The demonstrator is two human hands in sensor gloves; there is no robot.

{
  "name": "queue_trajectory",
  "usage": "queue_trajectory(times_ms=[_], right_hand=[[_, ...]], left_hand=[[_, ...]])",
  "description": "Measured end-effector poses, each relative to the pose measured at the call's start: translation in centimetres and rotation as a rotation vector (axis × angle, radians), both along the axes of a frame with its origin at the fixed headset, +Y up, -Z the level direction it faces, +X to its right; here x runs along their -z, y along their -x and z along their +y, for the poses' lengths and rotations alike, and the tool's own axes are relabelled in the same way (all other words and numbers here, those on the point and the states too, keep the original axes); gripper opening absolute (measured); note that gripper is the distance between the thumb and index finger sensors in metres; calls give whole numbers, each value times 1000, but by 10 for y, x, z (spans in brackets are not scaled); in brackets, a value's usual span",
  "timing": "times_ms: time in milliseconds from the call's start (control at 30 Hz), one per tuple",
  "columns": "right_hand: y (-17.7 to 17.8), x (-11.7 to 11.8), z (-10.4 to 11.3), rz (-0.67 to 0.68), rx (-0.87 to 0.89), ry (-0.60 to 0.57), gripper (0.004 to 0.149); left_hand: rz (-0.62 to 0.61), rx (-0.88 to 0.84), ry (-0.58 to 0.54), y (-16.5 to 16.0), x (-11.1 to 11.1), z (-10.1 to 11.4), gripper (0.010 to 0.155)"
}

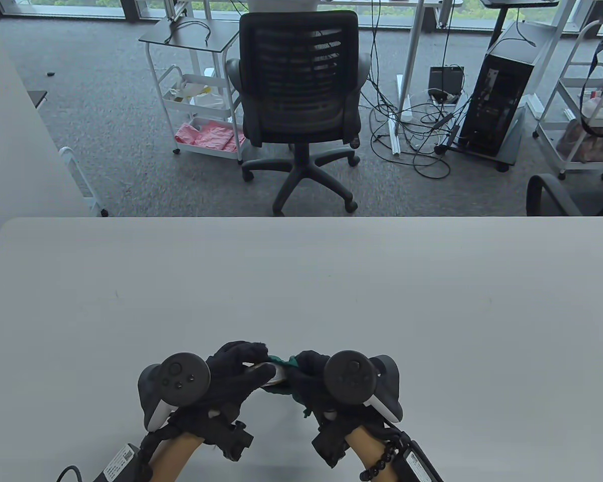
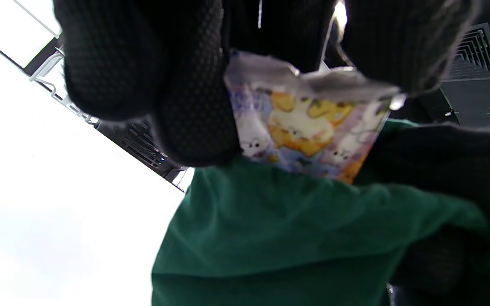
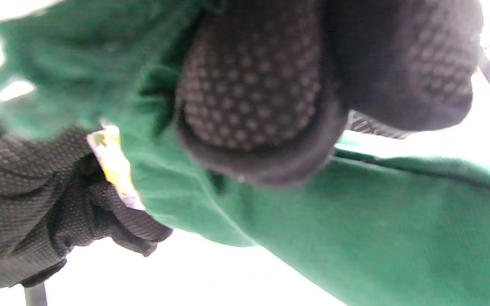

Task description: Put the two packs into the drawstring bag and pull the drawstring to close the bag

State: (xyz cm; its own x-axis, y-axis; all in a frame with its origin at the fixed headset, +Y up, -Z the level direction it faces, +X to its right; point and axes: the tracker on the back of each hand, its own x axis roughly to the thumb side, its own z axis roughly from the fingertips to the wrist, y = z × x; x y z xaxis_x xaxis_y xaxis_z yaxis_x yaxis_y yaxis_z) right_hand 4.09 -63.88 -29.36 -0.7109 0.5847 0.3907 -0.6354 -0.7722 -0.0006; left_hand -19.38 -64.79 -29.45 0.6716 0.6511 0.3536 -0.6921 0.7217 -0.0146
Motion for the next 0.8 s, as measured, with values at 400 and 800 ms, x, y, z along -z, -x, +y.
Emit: queue_trajectory(times_ms=[400, 800], right_hand=[[-4, 4, -3, 13, 41, 33, 41], [-6, 12, -11, 81, 48, 109, 41]], left_hand=[[88, 137, 155, 9, 11, -13, 72], [-46, 36, 294, 9, 24, -28, 45]])
